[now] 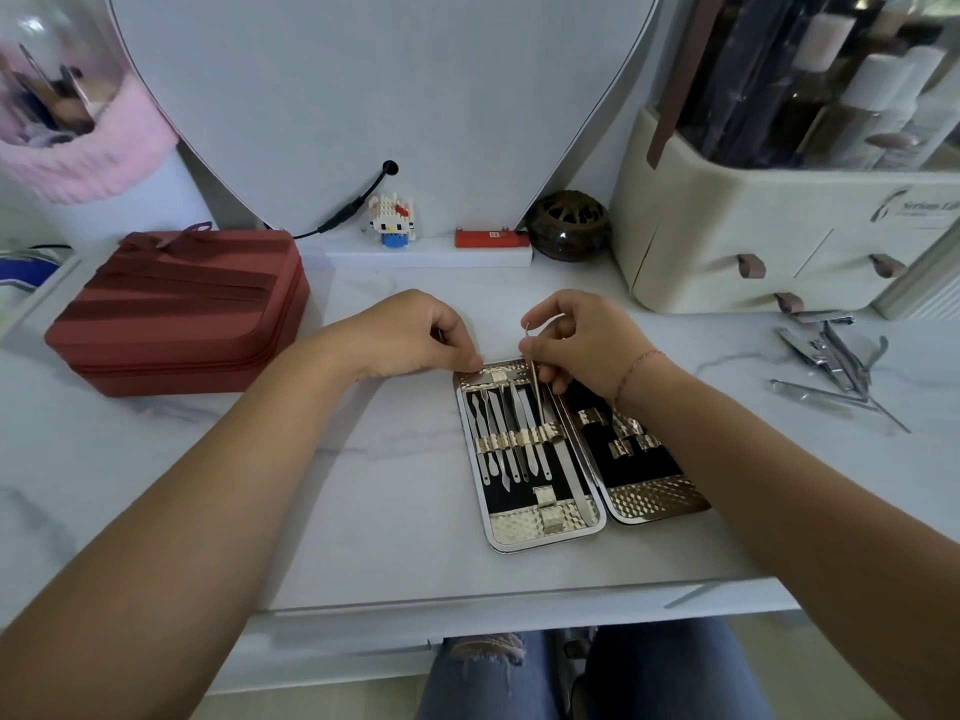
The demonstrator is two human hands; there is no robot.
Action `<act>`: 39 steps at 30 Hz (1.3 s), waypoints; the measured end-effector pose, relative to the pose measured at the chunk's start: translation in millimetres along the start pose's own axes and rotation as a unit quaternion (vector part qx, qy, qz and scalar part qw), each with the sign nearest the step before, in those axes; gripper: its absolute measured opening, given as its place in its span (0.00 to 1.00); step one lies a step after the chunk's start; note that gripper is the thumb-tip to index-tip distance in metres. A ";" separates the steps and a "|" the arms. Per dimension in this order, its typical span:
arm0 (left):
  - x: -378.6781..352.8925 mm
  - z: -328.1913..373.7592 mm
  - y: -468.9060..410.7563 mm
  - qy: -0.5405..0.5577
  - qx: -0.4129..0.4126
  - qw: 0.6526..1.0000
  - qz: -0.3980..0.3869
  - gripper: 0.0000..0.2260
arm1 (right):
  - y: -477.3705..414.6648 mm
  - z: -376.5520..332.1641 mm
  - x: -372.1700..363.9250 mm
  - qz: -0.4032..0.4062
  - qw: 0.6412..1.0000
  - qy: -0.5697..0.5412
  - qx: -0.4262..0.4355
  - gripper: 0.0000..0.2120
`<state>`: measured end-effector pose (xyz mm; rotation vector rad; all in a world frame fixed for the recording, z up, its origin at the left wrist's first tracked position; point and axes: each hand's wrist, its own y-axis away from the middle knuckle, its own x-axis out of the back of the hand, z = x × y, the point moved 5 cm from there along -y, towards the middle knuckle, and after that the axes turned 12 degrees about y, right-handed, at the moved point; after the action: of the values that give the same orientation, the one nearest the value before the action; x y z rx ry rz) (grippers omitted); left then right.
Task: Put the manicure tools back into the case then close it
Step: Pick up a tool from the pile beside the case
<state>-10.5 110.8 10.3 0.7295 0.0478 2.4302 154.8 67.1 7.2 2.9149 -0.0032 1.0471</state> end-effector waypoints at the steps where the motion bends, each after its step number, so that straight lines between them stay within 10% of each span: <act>1: 0.1 -0.1 -0.2 0.000 0.000 1.000 0.001 0.05 | 0.1 0.5 -0.5 0.004 1.000 -0.005 -0.006 0.07; 28: -0.4 1.9 1.2 -0.004 0.002 1.000 -0.007 0.04 | -1.3 0.1 -1.8 0.010 1.000 0.005 -0.016 0.06; 39: 0.2 1.2 0.6 -0.007 -0.002 1.000 -0.003 0.05 | 2.2 -6.5 5.8 0.004 0.983 0.175 0.057 0.04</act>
<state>-10.3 110.3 11.5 0.7427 0.0413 2.4182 155.2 65.3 16.0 2.7833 0.0585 1.5938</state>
